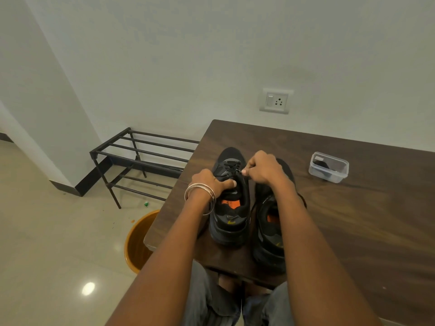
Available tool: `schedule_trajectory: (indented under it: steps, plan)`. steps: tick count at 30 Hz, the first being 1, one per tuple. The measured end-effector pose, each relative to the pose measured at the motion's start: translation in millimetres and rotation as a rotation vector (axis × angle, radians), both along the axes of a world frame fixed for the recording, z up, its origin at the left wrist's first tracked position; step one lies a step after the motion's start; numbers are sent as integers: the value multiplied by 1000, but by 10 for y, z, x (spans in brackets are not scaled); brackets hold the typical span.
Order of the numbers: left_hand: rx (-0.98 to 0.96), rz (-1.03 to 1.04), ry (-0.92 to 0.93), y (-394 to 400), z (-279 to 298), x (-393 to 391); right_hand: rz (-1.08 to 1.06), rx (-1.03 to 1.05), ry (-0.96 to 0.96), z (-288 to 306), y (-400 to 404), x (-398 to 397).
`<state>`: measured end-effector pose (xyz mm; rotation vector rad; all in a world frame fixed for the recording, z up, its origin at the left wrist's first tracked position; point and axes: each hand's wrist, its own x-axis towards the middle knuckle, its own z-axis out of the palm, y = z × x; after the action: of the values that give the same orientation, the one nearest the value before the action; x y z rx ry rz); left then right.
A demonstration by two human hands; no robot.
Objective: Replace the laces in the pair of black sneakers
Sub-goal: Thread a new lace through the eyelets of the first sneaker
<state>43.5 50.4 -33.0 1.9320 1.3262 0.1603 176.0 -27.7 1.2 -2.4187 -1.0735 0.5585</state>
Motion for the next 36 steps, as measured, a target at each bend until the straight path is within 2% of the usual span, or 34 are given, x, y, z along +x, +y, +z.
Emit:
schedule_trajectory:
  steps: [3, 5, 9, 11, 12, 13, 15, 17, 19, 21, 23, 30, 36]
  plan:
    - [-7, 5, 0, 2, 6, -7, -152, 234, 97, 105, -59, 31]
    - [-1, 6, 2, -4, -4, -3, -285, 475, 245, 238, -122, 36]
    - [30, 14, -35, -23, 18, 1, -476, 1109, 807, 470, -244, 42]
    - [58, 1, -71, -34, 39, -7, -509, 1281, 1026, 473, -292, 69]
    - [71, 0, -90, -37, 42, -14, -542, 1282, 1045, 461, -307, 78]
    - [81, -1, -110, -33, 41, -24, -566, 1206, 962, 449, -313, 86]
    - [87, -18, -153, -17, 20, -36, -478, 830, 562, 349, -290, 112]
    - [112, -46, -184, -6, 11, -33, -270, 427, 191, 212, -242, 110]
    - [168, -91, -180, 9, 3, -21, -86, 156, 50, 102, -171, 57]
    - [191, -131, -164, 15, -10, -12, 12, 35, 48, 26, -101, 2]
    - [156, -139, -146, 18, -29, -19, 24, 25, 66, -12, -47, -8]
    - [110, -105, -111, 14, -38, -34, -142, 282, 55, 152, -83, 44]
    - [78, -104, -145, 26, -48, -51, -221, 294, -15, 124, -88, 59]
